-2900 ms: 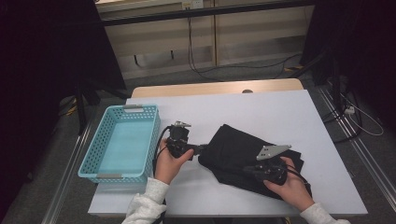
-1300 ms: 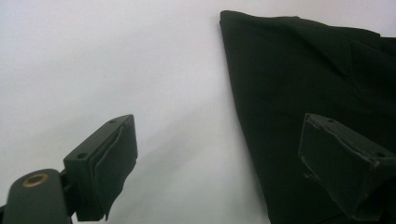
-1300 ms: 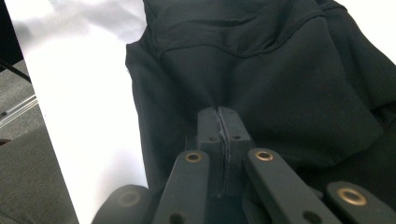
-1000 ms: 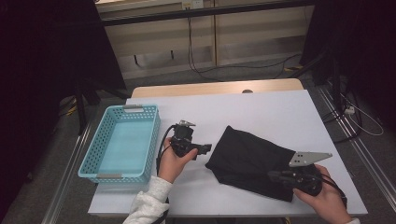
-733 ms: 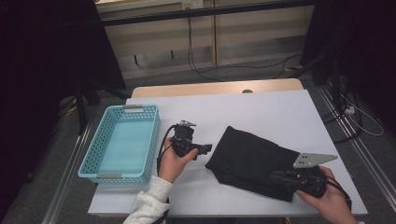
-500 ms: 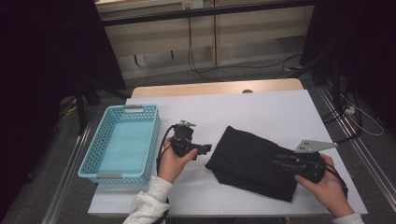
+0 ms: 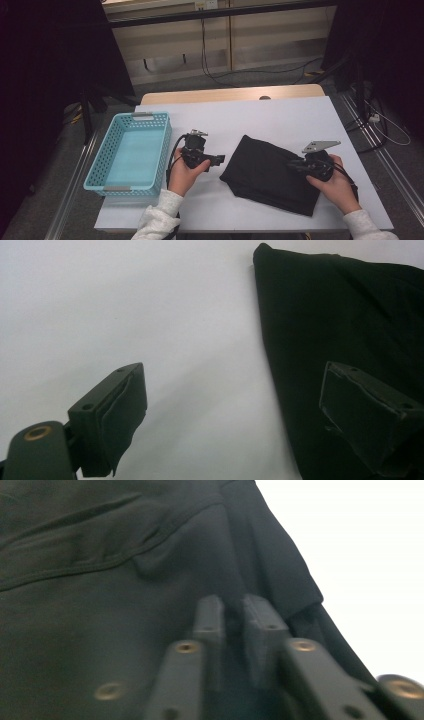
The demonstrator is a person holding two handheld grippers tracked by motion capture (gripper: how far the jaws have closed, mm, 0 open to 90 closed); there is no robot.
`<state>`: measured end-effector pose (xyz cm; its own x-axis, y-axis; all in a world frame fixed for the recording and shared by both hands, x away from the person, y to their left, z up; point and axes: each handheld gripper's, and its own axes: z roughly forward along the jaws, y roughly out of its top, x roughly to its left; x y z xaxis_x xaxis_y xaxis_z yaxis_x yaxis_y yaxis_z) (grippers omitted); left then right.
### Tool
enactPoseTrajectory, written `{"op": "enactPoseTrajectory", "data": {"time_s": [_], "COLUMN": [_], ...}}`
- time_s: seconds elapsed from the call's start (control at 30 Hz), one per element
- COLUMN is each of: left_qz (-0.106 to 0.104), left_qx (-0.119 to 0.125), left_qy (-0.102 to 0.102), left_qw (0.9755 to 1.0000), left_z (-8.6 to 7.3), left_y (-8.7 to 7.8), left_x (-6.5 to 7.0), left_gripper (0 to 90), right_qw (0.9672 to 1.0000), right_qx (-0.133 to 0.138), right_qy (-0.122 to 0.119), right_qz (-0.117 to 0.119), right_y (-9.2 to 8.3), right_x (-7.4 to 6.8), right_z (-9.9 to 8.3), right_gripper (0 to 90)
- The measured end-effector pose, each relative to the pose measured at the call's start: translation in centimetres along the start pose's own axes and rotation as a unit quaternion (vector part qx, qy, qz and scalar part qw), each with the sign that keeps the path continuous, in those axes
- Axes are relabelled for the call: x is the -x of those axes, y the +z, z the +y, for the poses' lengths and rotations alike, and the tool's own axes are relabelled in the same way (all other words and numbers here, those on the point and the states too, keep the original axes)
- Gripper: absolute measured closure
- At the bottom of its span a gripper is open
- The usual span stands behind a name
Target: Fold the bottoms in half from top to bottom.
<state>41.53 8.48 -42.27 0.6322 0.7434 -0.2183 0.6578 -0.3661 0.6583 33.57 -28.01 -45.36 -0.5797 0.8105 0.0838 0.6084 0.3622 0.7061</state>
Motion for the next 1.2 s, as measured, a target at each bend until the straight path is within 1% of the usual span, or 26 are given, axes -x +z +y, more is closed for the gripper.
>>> {"op": "enactPoseTrajectory", "data": {"time_s": [0.03, 0.07, 0.13, 0.23, 0.3, 0.37, 0.4, 0.5, 0.53, 0.6, 0.7, 0.77, 0.8, 0.83, 0.87, 0.9, 0.93, 0.97, 1.0, 1.03, 1.07, 1.13, 1.2], "left_qz": [-0.001, -0.001, -0.001, 0.0, -0.002, -0.002, -0.002, 0.0, 0.0, 0.0, -0.001, -0.001, 0.0, 0.0, 0.0, 0.001, 0.002, 0.002, 0.002, 0.002, 0.001, 0.001, 0.001], "left_qx": [0.001, 0.001, 0.002, 0.0, -0.001, -0.001, -0.001, 0.001, 0.001, -0.001, 0.002, 0.003, 0.002, 0.003, 0.002, 0.004, 0.004, 0.004, 0.004, 0.004, 0.004, -0.001, 0.0], "left_qy": [0.002, 0.001, 0.001, 0.001, 0.0, 0.002, 0.002, 0.001, 0.0, 0.0, -0.001, -0.001, -0.001, -0.001, -0.001, -0.003, -0.004, -0.004, -0.004, -0.004, -0.003, -0.001, -0.001], "left_qw": [1.0, 1.0, 1.0, 1.0, 1.0, 1.0, 1.0, 1.0, 1.0, 1.0, 1.0, 1.0, 1.0, 1.0, 1.0, 1.0, 1.0, 1.0, 1.0, 1.0, 1.0, 1.0, 1.0], "left_z": [0.0, 0.1, 0.1, 0.1, 0.1, 0.1, 0.1, 0.1, 0.1, 0.1, 0.1, 0.1, 0.1, 0.1, 0.1, 0.0, 0.0, 0.0, 0.0, 0.0, 0.0, 0.0, 0.0], "left_y": [0.0, -0.1, -0.1, 0.0, 0.1, 0.1, 0.1, 0.1, 0.1, 0.1, 0.0, 0.0, 0.0, 0.0, -0.1, 0.0, 0.0, 0.0, 0.0, 0.0, 0.0, 0.0, 0.1], "left_x": [0.0, 0.0, 0.0, 0.0, 0.0, 0.0, 0.0, -0.1, -0.1, -0.2, -0.2, -0.2, -0.3, -0.3, -0.3, -0.3, -0.3, -0.3, -0.3, -0.3, -0.2, -0.3, -0.3], "left_gripper": [11.8, 11.8, 11.8, 11.8, 11.7, 11.7, 11.8, 11.8, 11.7, 11.7, 11.7, 11.8, 11.8, 11.8, 11.8, 11.7, 11.8, 11.8, 11.7, 11.8, 11.7, 11.8, 11.7], "right_qw": [1.0, 1.0, 0.9998, 0.9995, 0.9993, 0.9991, 0.9992, 0.9996, 0.9996, 0.9993, 0.9984, 0.9974, 0.9971, 0.9977, 0.9982, 0.9983, 0.9982, 0.9981, 0.9985, 0.9987, 0.9988, 0.9989, 0.9989], "right_qx": [-0.002, 0.0, 0.015, 0.032, 0.035, 0.04, 0.038, 0.011, 0.004, -0.004, 0.002, 0.006, 0.007, 0.007, 0.004, 0.007, 0.009, 0.01, 0.01, 0.011, 0.011, 0.009, 0.013], "right_qy": [0.003, -0.001, 0.002, -0.005, -0.008, -0.007, -0.004, 0.004, 0.01, 0.017, 0.013, 0.01, 0.009, 0.011, 0.017, 0.024, 0.035, 0.045, 0.046, 0.043, 0.04, 0.032, 0.028], "right_qz": [0.006, 0.007, 0.015, 0.006, 0.0, -0.012, -0.014, -0.024, -0.026, -0.034, -0.054, -0.071, -0.075, -0.067, -0.058, -0.053, -0.047, -0.042, -0.028, -0.025, -0.028, -0.034, -0.035], "right_y": [-0.1, -0.2, -0.8, -1.5, -1.4, -1.1, -0.8, 0.6, 1.0, 1.7, 2.0, 2.1, 2.1, 2.2, 2.4, 2.5, 2.5, 2.5, 2.4, 2.4, 2.4, 2.3, 2.0], "right_x": [-0.1, -0.2, -0.2, 0.0, 0.3, 0.7, 1.0, 1.7, 1.9, 2.2, 2.4, 2.5, 2.5, 2.6, 2.7, 2.8, 3.0, 3.1, 3.2, 3.1, 3.0, 2.7, 2.4], "right_z": [0.1, 0.3, 0.8, 1.8, 2.4, 2.9, 3.0, 2.9, 2.7, 2.5, 2.4, 2.4, 2.4, 2.4, 2.3, 2.2, 2.1, 2.1, 2.1, 2.1, 2.2, 2.3, 2.5], "right_gripper": [86.2, 87.6, 87.9, 88.0, 87.8, 87.6, 87.6, 87.5, 86.8, 82.0, 72.1, 60.7, 60.9, 61.6, 61.0, 61.3, 61.8, 65.4, 74.2, 77.2, 82.1, 82.5, 82.9]}}
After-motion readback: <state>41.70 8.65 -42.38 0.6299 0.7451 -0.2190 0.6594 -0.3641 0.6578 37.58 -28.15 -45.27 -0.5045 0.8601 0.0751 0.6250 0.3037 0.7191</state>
